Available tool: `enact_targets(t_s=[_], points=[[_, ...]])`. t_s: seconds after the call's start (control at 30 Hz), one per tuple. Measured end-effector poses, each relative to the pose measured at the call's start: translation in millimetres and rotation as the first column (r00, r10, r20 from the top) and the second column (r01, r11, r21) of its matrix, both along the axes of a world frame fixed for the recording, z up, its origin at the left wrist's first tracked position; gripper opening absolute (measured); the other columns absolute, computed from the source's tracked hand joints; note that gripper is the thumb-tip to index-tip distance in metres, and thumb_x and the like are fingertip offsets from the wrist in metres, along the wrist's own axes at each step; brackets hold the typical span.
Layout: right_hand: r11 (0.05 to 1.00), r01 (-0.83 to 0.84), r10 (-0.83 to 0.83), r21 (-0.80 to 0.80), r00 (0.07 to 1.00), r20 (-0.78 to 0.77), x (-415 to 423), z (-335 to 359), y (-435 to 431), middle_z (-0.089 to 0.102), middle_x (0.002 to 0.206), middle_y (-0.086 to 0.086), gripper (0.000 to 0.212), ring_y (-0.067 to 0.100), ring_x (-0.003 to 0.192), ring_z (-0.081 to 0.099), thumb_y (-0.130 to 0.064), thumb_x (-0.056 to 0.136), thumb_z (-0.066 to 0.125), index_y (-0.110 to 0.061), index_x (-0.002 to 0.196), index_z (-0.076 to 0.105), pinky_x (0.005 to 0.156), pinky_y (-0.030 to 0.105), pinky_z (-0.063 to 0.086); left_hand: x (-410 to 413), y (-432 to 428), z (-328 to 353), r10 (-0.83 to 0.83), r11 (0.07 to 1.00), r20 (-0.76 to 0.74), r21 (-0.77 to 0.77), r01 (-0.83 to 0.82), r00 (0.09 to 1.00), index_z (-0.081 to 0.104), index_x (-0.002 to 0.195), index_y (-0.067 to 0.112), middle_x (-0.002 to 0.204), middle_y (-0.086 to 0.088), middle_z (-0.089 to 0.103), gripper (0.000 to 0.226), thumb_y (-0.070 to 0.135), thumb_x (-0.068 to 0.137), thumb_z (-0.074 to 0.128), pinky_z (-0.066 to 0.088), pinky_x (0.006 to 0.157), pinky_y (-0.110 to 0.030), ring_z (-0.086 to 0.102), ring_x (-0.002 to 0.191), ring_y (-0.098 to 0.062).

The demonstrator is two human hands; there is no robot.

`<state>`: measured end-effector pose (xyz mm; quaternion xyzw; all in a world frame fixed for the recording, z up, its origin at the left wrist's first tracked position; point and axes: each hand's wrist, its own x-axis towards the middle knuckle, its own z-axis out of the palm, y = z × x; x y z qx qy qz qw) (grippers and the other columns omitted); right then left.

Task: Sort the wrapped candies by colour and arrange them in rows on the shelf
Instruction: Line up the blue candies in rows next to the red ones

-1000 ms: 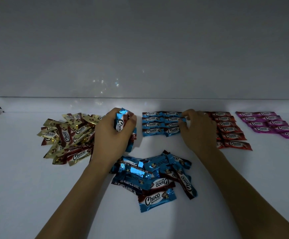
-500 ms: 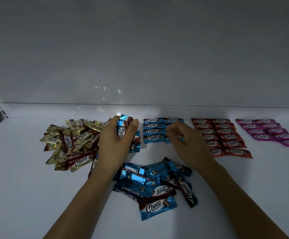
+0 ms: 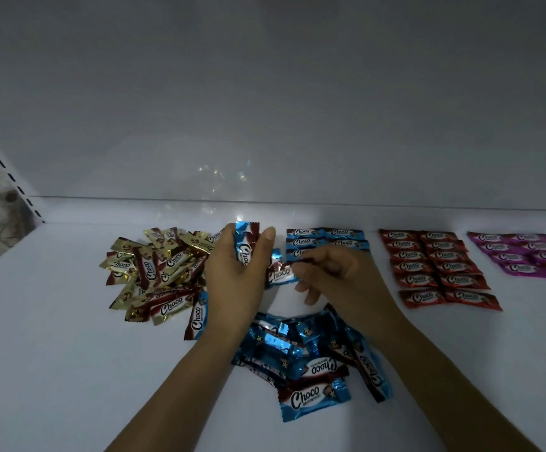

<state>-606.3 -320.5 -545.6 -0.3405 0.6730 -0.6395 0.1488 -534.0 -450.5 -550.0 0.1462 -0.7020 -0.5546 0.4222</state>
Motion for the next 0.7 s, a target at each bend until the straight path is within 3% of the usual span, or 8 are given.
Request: enact_targets(t_s=[0.1,0.27,0.4,0.57,0.63,0.7], points=[[0.992,0.121,-0.120,-0.037,0.992,0.049,-8,4,7,0.068,0.065,0.004,0.012,0.008,0.047,0.060,-0.002,0.089,0.059,-0.011,0.084,0.066,0.047,0.014,0.045,2,-6,3,0.052,0.997,-0.024,0.062,-0.050,0.998,0.056,0.083,0.020,0.074,0.003,0.061,0.012,0.029,0.092,0.060,0.049,0.052,-0.019,0.060,0.063,-0.004],[0.977,0.198,-0.197,0.076,0.980,-0.013,-16,-6,8,0.070,0.074,0.002,0.012,0.011,0.064,0.067,-0.009,0.090,0.060,-0.017,0.082,0.065,0.058,0.022,0.054,1,-7,1,0.051,0.999,-0.010,0.017,-0.051,0.999,0.057,0.082,0.014,0.070,0.008,0.060,0.016,0.025,0.093,0.059,0.050,0.062,-0.023,0.060,0.066,-0.005],[0.889,0.341,-0.254,0.305,0.922,-0.292,-22,-16,10,0.067,0.068,-0.009,0.012,0.001,0.060,0.061,-0.027,0.089,0.062,-0.024,0.078,0.066,0.058,0.017,0.047,1,-7,0,0.047,0.998,0.010,-0.031,-0.047,0.999,0.059,0.082,0.010,0.070,0.009,0.060,0.015,0.020,0.093,0.060,0.052,0.066,-0.027,0.059,0.068,-0.007],[0.777,0.481,-0.208,0.406,0.805,-0.555,-23,-21,12,0.049,0.062,-0.023,0.015,-0.003,0.051,0.047,-0.037,0.088,0.062,-0.026,0.093,0.070,0.051,0.009,0.031,1,-8,2,0.046,0.998,0.020,-0.034,-0.045,0.999,0.057,0.078,0.019,0.067,0.014,0.059,0.015,0.022,0.093,0.060,0.054,0.066,-0.032,0.059,0.067,-0.009],[0.758,0.508,-0.214,0.410,0.787,-0.579,-26,-25,15,0.059,0.074,-0.016,0.018,-0.002,0.056,0.048,-0.033,0.091,0.059,-0.024,0.105,0.067,0.053,0.013,0.038,1,-9,1,0.039,0.999,0.005,-0.025,-0.039,0.999,0.058,0.079,0.020,0.069,0.012,0.060,0.014,0.024,0.092,0.060,0.055,0.068,-0.034,0.062,0.070,-0.013],[0.789,0.489,-0.227,0.373,0.795,-0.563,-27,-26,17,0.068,0.087,-0.006,0.014,0.000,0.062,0.054,-0.026,0.093,0.057,-0.025,0.105,0.065,0.057,0.020,0.049,2,-9,1,0.035,0.999,0.008,-0.002,-0.035,0.999,0.060,0.080,0.020,0.071,0.007,0.064,0.013,0.028,0.091,0.061,0.056,0.069,-0.036,0.065,0.072,-0.018]])
